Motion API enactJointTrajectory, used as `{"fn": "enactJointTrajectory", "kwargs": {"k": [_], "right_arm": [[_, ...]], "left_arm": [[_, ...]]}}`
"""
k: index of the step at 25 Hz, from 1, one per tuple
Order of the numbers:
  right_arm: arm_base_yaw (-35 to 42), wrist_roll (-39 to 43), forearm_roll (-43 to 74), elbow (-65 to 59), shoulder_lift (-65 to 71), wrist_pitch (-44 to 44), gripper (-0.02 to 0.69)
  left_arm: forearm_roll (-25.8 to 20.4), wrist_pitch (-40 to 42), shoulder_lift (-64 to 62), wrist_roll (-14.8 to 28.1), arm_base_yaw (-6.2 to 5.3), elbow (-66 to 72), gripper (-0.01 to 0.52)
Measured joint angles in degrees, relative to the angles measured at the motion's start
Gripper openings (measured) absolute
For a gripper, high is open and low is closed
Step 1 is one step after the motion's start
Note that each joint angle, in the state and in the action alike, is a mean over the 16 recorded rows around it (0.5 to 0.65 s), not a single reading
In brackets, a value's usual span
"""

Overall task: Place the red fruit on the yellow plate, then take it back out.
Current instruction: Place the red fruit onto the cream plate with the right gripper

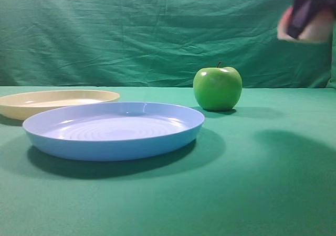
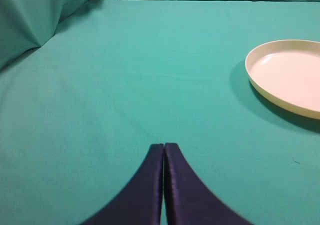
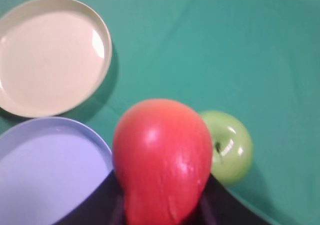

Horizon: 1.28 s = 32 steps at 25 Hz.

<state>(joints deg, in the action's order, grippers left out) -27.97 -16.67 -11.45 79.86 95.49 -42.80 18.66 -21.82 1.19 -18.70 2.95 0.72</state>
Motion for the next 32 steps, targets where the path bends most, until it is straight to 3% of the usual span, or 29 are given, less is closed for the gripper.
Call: {"fn": "enactJointTrajectory", "kwargs": {"k": [10, 19, 32], "right_arm": [[-11.89, -0.57, -0.40, 19.24, 17.66, 1.66, 0.194], [-17.01, -1.53, -0.66, 29.09, 33.23, 8.83, 0.214], [-17.66, -3.59, -0.41, 31.26, 39.32, 13.05, 0.555]], "left_arm": [[0.00, 0.00, 0.00, 0.00, 0.00, 0.00, 0.000], [0.00, 0.00, 0.00, 0.00, 0.00, 0.00, 0.000], [0.00, 0.00, 0.00, 0.00, 0.00, 0.00, 0.000]]}}
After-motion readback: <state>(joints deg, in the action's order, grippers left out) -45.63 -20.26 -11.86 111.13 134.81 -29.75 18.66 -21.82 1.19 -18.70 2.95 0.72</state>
